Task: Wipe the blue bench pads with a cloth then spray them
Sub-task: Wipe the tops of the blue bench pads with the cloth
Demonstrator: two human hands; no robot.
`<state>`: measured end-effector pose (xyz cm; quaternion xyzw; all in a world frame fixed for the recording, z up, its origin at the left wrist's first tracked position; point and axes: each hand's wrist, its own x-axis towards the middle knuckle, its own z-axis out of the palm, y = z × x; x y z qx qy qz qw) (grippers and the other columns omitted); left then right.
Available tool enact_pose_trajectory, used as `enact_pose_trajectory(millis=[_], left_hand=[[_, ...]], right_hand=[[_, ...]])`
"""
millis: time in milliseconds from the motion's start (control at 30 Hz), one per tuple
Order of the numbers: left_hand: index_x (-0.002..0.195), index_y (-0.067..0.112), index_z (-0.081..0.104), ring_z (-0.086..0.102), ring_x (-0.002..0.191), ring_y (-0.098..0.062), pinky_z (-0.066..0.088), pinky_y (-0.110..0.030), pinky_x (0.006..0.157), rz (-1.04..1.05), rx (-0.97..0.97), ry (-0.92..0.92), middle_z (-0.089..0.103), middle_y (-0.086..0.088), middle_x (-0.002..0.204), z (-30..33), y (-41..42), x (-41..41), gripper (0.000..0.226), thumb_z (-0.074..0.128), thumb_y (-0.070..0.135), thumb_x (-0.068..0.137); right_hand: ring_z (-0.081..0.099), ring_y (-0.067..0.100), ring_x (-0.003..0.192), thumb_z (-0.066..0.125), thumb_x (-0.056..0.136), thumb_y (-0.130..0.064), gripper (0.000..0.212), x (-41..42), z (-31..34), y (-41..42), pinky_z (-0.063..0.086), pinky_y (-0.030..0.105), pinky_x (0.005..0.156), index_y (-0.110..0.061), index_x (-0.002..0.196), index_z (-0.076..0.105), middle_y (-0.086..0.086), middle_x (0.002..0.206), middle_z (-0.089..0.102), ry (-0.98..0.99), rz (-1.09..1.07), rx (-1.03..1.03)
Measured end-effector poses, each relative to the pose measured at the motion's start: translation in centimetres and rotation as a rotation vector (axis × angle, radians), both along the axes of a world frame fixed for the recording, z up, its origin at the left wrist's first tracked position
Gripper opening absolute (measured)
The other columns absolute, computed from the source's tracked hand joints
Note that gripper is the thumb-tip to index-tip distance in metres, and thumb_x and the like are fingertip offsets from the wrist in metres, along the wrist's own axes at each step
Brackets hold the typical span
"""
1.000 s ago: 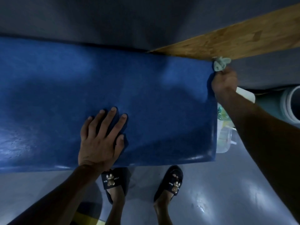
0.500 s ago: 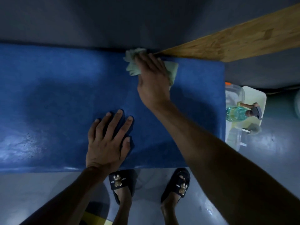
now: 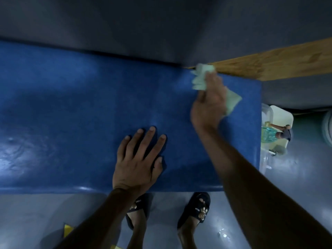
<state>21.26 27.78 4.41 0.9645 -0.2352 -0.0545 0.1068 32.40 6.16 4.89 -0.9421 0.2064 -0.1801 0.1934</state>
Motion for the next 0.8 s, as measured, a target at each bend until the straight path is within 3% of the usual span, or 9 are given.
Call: enact_pose_trajectory(millis=[133,200,267,400,467,533,633,733,800], left_hand=[[0.150,0.030,0.042,0.033,0.143,-0.030,0.016,-0.050,0.120,0.008,-0.020,0.015,0.036,-0.003,0.159,0.1,0.0,-0.1,0.055,0.039,0.046,0.098],[0.150,0.030,0.042,0.034,0.143,-0.030,0.018,-0.051,0.120,0.006,-0.027,0.016,0.036,-0.002,0.159,0.1,0.0,-0.1,0.055,0.041,0.046,0.097],[0.151,0.030,0.040,0.033,0.143,-0.030,0.018,-0.051,0.120,-0.001,-0.028,0.017,0.034,-0.002,0.160,0.1,0.0,0.0,0.056,0.044,0.046,0.097],[0.151,0.031,0.040,0.031,0.144,-0.030,0.011,-0.048,0.122,0.002,-0.017,0.023,0.034,-0.002,0.160,0.2,0.0,0.0,0.056,0.042,0.046,0.097],[0.151,0.031,0.040,0.031,0.144,-0.030,0.010,-0.048,0.122,0.000,-0.006,0.031,0.033,-0.002,0.160,0.1,-0.1,0.1,0.056,0.040,0.047,0.097],[0.151,0.031,0.039,0.031,0.144,-0.030,0.011,-0.048,0.122,0.002,0.008,0.040,0.033,-0.001,0.160,0.1,-0.1,0.1,0.056,0.038,0.048,0.098],[0.150,0.031,0.040,0.031,0.144,-0.030,0.012,-0.049,0.121,-0.002,0.018,0.039,0.034,-0.002,0.159,0.0,-0.1,0.1,0.055,0.036,0.048,0.098],[0.147,0.028,0.040,0.032,0.143,-0.031,0.014,-0.050,0.120,-0.005,0.026,0.029,0.033,-0.003,0.156,0.1,-0.3,-0.1,0.052,0.030,0.047,0.099],[0.150,0.030,0.040,0.031,0.143,-0.031,0.015,-0.050,0.120,0.008,0.043,0.028,0.034,-0.003,0.158,0.2,-0.4,-0.1,0.054,0.029,0.047,0.100]], right_hand=[[0.039,0.026,0.140,0.049,0.092,-0.003,0.055,1.8,1.9,6.6,0.022,0.034,0.120,-0.008,0.146,0.046,0.008,0.153,0.045,0.197,0.435,0.045],[0.032,0.023,0.147,0.046,0.097,-0.005,0.054,1.9,2.1,3.7,0.016,0.035,0.124,-0.010,0.151,0.040,0.006,0.159,0.036,0.294,0.637,-0.004],[0.029,0.019,0.149,0.039,0.100,-0.008,0.054,0.9,2.1,-2.1,0.018,0.039,0.125,-0.013,0.153,0.037,0.004,0.160,0.034,0.352,0.695,-0.093],[0.032,0.018,0.148,0.038,0.100,-0.016,0.051,-2.7,2.4,-8.8,0.021,0.043,0.123,-0.016,0.151,0.042,0.004,0.158,0.039,0.297,0.282,-0.004],[0.036,0.024,0.146,0.041,0.096,-0.013,0.052,-2.7,1.4,-6.5,0.021,0.043,0.123,-0.012,0.147,0.048,0.007,0.155,0.043,0.220,0.036,0.032],[0.047,0.034,0.137,0.045,0.092,-0.013,0.050,-1.4,0.4,-2.3,0.031,0.047,0.117,-0.005,0.140,0.055,0.015,0.147,0.052,0.105,-0.042,0.000],[0.052,0.034,0.128,0.050,0.088,-0.009,0.050,1.7,0.5,5.4,0.039,0.044,0.110,-0.004,0.138,0.055,0.015,0.142,0.055,0.094,0.186,0.048],[0.046,0.027,0.136,0.050,0.090,-0.009,0.053,3.4,1.4,10.6,0.028,0.039,0.118,-0.010,0.143,0.052,0.007,0.149,0.051,0.155,0.519,0.024],[0.040,0.023,0.142,0.049,0.094,-0.010,0.053,3.7,1.1,8.4,0.021,0.035,0.121,-0.012,0.147,0.048,0.004,0.154,0.046,0.206,0.721,-0.021]])
